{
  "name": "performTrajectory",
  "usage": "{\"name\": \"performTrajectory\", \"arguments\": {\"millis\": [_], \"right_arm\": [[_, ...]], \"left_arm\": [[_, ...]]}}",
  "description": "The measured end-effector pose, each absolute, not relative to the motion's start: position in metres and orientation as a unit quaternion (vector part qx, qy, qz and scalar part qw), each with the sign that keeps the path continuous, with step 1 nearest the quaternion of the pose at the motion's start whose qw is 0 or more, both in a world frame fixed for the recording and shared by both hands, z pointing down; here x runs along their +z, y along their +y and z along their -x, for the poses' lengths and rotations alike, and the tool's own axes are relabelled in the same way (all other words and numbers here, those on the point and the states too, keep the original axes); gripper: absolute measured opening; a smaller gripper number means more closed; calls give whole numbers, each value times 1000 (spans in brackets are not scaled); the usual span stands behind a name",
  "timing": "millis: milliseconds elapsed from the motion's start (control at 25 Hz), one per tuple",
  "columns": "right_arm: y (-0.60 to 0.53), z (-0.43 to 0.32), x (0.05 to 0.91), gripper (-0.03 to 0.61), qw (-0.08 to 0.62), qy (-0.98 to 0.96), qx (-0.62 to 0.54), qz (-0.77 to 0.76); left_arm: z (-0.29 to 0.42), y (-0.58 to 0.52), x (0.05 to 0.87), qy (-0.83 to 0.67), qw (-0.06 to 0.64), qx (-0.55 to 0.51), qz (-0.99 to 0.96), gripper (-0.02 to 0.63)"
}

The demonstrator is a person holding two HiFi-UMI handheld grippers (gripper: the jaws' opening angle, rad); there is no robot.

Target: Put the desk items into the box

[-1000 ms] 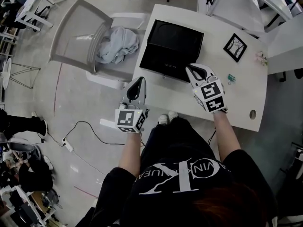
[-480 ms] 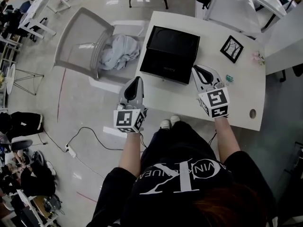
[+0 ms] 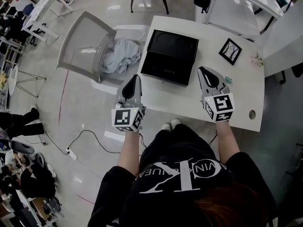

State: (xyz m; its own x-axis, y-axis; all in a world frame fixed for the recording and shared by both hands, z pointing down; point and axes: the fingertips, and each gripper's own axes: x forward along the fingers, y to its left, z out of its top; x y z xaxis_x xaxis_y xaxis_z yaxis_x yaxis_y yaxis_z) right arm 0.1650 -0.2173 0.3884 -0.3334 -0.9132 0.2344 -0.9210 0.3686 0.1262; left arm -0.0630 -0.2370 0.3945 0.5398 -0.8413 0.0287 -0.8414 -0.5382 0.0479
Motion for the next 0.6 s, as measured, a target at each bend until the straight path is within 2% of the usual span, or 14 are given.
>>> {"name": "performTrajectory", "arguments": {"millis": [600], "right_arm": [[-205,-183,372,25,107,-805,6,-584]], "left_arm": [[57,-236,375,-479,7,-13,-878,9]]}}
